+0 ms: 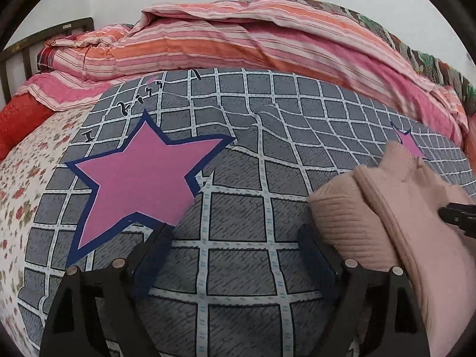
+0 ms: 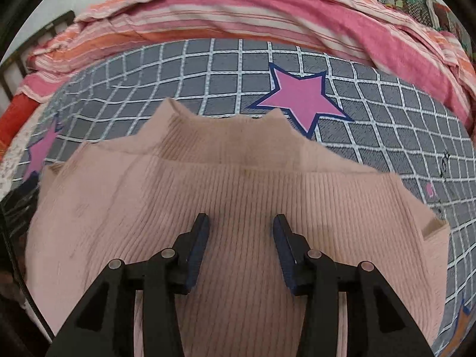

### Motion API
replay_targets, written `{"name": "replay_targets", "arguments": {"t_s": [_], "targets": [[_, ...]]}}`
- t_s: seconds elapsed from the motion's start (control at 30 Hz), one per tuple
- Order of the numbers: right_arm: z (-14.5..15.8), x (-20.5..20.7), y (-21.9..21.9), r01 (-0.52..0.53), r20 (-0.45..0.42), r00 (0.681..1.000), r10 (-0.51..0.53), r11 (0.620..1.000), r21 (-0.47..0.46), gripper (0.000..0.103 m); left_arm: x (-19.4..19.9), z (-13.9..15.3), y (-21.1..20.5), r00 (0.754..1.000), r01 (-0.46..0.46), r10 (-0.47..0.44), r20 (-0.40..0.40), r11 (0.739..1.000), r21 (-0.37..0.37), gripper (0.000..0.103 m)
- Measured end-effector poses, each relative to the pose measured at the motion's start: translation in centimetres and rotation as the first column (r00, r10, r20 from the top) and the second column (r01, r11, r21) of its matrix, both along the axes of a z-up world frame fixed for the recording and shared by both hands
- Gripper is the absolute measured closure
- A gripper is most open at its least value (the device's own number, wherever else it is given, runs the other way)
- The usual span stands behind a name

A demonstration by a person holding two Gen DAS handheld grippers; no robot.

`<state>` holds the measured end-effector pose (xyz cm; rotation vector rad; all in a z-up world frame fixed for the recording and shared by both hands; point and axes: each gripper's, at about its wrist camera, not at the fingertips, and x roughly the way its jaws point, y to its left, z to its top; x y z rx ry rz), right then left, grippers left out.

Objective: Fold small clothes

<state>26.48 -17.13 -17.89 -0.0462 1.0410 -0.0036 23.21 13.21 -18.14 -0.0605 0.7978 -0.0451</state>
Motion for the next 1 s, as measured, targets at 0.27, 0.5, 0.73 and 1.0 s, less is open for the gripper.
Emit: {"name": "replay_targets", "arguments": {"t_s": [0.27, 0.5, 0.73, 1.0], "targets": [[-0.6, 1.4, 0.0, 0.029, 0.031, 0.999, -0.028, 0.999, -0.03, 0.059, -0.3, -0.2, 1.7, 0.999, -0.006, 0.01, 0.032, 0.993, -0.117, 0.017], [-0.6, 1.3, 0.1, 0.03, 0.024, 0.999, -0.029, 0.998, -0.047, 0.059, -0.1, -0.2, 2.4, 0.999, -0.002, 0.007, 0.034, 0.987, -0.163, 0.017], [0.6, -2.2, 0.2, 0.006, -0.007, 1.0, -0.006, 1.0, -0.028, 0.06, -0.5, -0.2, 2.4, 0.999, 0.008, -0.001, 0.042, 0.986, -0.169, 0.017], [1.9, -6.5, 0.6, -0.016, 0.026, 1.0, 0.017, 0.999, -0.043, 0.062, -1.5, 0.0, 2.7, 0.998, 0.021, -0.01, 0.058, 0.982, -0.19, 0.017]]}}
